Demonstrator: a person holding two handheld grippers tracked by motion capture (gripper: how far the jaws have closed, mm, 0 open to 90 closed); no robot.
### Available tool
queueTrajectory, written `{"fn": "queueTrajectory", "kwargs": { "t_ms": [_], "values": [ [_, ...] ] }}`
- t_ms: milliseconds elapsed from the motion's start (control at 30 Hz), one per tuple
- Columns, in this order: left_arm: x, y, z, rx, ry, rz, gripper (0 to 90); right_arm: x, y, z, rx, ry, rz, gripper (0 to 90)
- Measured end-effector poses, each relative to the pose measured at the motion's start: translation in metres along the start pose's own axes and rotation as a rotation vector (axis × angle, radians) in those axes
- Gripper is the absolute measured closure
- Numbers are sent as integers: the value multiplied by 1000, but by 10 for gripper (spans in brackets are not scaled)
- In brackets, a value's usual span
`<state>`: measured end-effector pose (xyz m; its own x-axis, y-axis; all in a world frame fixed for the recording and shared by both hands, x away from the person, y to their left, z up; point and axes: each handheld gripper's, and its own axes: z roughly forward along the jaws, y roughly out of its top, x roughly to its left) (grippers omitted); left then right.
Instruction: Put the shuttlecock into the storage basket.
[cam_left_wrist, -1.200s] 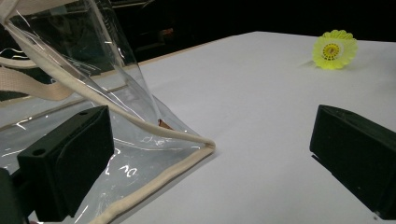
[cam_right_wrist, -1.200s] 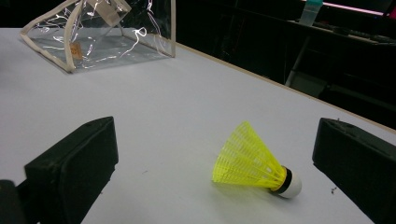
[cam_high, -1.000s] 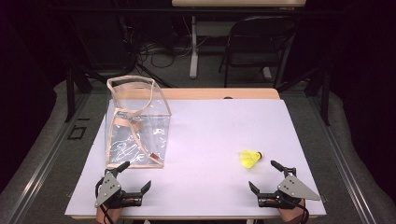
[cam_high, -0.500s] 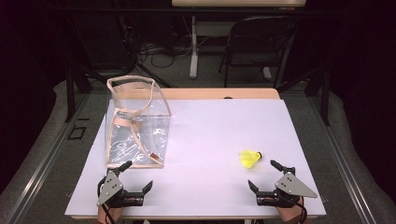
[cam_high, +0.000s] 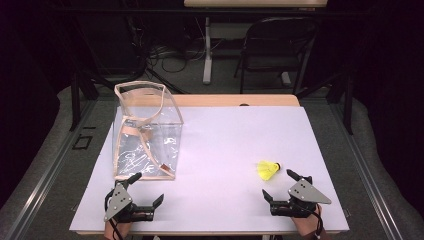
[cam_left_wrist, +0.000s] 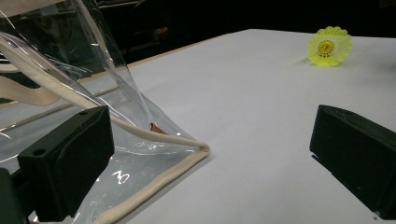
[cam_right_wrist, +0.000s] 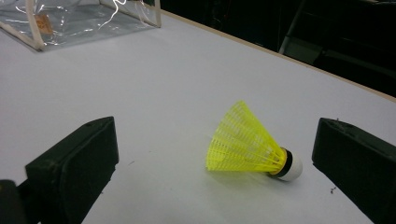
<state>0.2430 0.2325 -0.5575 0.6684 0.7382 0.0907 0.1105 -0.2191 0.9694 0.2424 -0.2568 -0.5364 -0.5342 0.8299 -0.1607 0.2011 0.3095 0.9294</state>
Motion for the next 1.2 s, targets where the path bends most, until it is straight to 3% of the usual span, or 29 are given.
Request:
{"fn": "queueTrajectory", "kwargs": {
  "t_ms": [1200],
  "values": [
    [1, 0, 2, 4, -8, -5, 0, -11, 13, 28, 156, 3, 34, 0]
  ]
}}
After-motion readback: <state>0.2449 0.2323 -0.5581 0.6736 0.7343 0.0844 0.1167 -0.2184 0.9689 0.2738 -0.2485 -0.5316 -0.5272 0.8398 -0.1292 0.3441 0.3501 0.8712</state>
